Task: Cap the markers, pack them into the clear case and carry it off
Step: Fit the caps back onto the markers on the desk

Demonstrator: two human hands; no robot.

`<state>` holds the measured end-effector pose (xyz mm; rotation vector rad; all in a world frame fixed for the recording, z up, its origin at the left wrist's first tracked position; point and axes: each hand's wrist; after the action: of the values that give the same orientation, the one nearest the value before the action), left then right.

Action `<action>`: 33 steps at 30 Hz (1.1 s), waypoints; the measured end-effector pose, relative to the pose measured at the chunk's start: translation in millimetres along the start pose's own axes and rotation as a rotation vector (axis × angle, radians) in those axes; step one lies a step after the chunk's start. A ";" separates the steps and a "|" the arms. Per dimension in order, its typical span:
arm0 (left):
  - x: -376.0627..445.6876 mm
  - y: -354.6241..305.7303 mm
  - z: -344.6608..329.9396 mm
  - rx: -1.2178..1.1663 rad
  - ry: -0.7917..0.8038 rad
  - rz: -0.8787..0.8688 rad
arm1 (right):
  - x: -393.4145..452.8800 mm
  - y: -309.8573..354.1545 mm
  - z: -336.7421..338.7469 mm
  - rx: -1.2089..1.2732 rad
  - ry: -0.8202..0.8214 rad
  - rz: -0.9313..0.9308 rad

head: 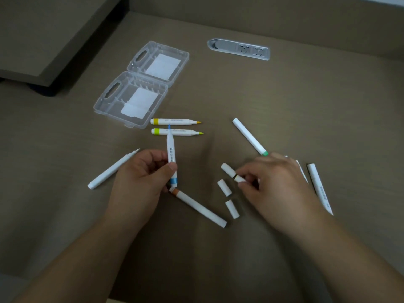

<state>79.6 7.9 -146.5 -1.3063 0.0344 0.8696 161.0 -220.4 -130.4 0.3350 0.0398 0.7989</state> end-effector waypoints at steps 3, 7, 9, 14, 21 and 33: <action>-0.7 -1.4 -1.6 -0.001 -0.001 -0.007 | -6.8 3.6 -4.6 -0.005 -0.053 -0.023; -1.2 -2.6 -2.1 -0.002 0.007 -0.006 | -17.2 15.2 2.4 0.075 -0.156 -0.048; -2.0 -2.5 -2.2 -0.009 0.009 -0.003 | -24.4 25.1 5.4 0.122 -0.086 -0.063; -2.8 -3.1 -3.1 -0.014 -0.001 -0.012 | -28.6 40.5 -2.4 0.107 0.060 -0.065; -0.8 -3.4 -2.7 -0.003 0.010 0.005 | -21.5 41.9 8.7 0.721 -0.109 -0.448; -28.5 -32.4 -28.9 -0.294 0.317 -0.050 | -0.3 49.5 24.1 1.930 0.012 -1.100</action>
<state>91.0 -31.9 -115.1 -1.7052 0.1269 0.6332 130.1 -195.3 -92.4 1.9005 0.9555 -0.6061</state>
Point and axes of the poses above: each hand's wrist, its own x-axis towards the middle knuckle, its own z-axis out of the back of the hand, y = z × x, and after that the axes turned 13 degrees about z, right-handed
